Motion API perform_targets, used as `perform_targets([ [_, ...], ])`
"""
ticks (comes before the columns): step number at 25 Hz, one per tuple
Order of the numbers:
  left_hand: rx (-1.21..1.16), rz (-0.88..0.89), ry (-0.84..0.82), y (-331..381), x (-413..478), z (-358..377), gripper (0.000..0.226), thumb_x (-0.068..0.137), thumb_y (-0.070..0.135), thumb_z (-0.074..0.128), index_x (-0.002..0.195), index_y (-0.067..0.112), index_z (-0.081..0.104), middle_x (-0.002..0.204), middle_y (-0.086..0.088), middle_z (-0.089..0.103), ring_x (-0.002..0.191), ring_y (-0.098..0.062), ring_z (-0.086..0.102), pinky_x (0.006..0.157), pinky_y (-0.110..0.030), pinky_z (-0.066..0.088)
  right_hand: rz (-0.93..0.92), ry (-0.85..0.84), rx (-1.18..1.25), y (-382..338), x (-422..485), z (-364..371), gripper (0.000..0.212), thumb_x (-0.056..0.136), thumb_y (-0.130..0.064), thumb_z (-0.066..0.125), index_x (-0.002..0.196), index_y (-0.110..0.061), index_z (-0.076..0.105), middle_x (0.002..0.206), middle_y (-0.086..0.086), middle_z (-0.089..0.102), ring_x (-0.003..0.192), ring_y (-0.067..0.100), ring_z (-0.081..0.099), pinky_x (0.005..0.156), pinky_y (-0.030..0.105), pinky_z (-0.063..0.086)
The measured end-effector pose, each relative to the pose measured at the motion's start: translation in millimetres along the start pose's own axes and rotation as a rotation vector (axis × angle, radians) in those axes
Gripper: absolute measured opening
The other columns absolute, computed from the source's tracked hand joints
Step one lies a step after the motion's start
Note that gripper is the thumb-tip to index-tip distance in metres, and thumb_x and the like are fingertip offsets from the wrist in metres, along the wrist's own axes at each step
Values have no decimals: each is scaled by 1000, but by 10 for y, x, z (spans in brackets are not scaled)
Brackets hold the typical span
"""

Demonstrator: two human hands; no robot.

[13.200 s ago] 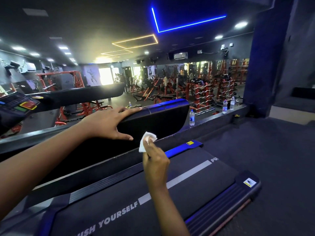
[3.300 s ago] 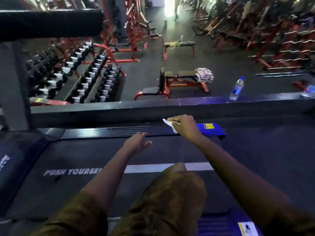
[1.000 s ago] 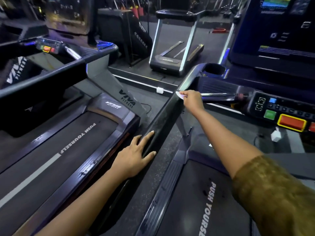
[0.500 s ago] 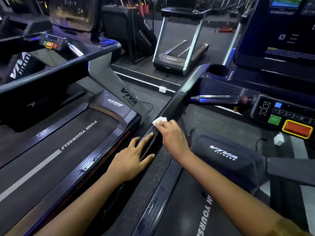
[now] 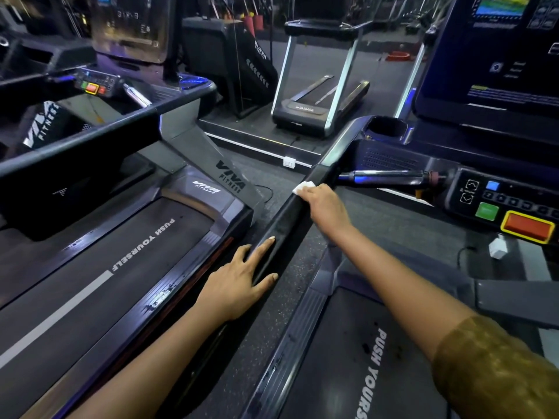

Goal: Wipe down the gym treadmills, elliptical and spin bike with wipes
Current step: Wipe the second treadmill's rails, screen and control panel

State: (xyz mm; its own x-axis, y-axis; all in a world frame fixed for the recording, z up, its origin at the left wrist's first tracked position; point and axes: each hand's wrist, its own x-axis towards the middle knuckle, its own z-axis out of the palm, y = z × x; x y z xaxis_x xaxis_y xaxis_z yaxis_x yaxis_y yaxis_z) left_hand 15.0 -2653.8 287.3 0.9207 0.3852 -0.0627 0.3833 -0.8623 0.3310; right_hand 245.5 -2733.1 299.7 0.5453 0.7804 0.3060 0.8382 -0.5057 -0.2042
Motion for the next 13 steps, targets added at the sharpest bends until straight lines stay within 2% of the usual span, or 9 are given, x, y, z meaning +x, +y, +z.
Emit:
perform_targets([
  [3,13,-19,-1,18,3,-9,65,92,63,34,143,56,-6,153,3,22,118,-30,54,88,-36,46,-143,93,-13,-267,-336,11,40,87,-1,42,122,-7,61,116,8,64,89,30,55,67,38,54],
  [5,22,-27,-7,31,18,-20,65,93,62,35,144,54,-4,153,2,22,119,-31,53,88,-36,45,-200,184,28,-387,-555,64,43,81,-6,36,112,-6,67,105,8,68,77,27,59,55,32,56],
  [6,19,-29,-9,31,21,-19,66,92,62,35,145,54,-4,153,2,22,119,-32,53,89,-36,44,-231,204,46,-435,-657,85,47,79,-9,32,110,-6,67,103,7,69,75,26,60,54,30,56],
  [9,-71,-25,-26,7,24,-17,72,91,63,36,145,52,-10,154,4,23,124,-31,50,93,-39,43,-276,170,166,-535,-850,-14,44,77,-7,36,107,-8,69,101,7,71,72,26,60,63,29,53],
  [11,-198,-18,-52,-52,50,-23,77,90,63,41,145,50,-12,155,-1,23,132,-29,42,102,-42,39,-161,173,240,-485,-725,-78,39,79,-1,44,106,-12,70,104,8,71,79,29,63,72,32,51],
  [13,-363,5,-78,-117,40,-41,85,85,68,45,145,47,-11,156,-4,22,140,-23,31,112,-44,31,-9,165,189,-431,-512,-89,42,81,7,48,113,-12,67,116,8,66,90,30,62,80,34,49],
])
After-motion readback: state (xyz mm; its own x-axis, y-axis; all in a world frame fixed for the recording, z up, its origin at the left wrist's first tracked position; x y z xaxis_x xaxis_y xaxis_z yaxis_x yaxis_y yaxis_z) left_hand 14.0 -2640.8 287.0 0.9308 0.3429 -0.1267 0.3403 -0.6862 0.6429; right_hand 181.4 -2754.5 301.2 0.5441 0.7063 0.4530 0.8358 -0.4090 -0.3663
